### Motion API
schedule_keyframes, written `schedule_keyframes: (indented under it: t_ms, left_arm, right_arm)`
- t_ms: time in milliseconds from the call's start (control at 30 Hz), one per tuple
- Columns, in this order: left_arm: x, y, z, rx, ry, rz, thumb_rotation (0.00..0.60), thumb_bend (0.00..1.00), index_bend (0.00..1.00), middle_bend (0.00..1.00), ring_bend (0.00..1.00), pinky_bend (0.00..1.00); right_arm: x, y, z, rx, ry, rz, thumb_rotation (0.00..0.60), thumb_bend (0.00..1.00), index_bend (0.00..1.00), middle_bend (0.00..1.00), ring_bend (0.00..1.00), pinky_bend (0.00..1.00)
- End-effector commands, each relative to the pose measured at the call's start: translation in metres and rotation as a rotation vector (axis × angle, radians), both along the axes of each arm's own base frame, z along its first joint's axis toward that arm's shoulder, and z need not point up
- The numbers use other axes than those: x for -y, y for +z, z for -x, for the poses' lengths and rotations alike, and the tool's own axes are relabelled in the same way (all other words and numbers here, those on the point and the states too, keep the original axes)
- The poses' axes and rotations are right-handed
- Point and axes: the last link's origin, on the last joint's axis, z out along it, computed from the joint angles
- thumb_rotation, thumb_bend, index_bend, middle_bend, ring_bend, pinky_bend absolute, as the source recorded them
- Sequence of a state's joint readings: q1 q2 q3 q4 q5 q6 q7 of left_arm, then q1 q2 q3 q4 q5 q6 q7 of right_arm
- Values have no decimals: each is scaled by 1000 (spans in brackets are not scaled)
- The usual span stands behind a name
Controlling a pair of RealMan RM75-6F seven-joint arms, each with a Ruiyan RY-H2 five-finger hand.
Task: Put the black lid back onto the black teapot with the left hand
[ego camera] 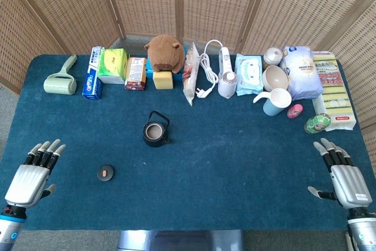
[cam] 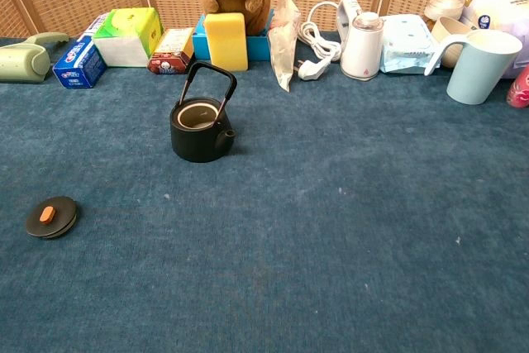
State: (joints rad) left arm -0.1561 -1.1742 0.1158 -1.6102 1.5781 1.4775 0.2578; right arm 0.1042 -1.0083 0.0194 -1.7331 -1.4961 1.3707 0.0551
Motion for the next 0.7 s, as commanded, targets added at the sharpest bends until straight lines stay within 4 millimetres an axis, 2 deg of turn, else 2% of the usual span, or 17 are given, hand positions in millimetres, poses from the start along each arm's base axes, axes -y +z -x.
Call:
schedule_keyframes:
  t_ms: [33,333,400,467,700]
  left_arm:
    - [0,2,2,8,-3,1,600,76,0,0,0,83]
    - [-6,-3,-3,35,-85,27,600,85,3,0,0,82]
    - [-13,-8,-8,22,-149,52,600,92,60,0,0,65]
    - [-19,-14,-11,-10,-198,87,600,92,102,0,0,44]
    - [-46,-34,-28,-245,-275,242,600,88,103,0,0,21]
  right_arm:
    - [-1,0,0,-1,-2,1,600,50,0,0,0,33]
    - [-4,2,0,1,-2,5,600,50,0,0,0,32]
    - [-3,2,0,3,-6,7,600,50,0,0,0,32]
    - [-3,3,1,4,-11,9,600,50,0,0,0,32]
    - [-4,8,1,16,-16,25,600,49,0,0,0,15]
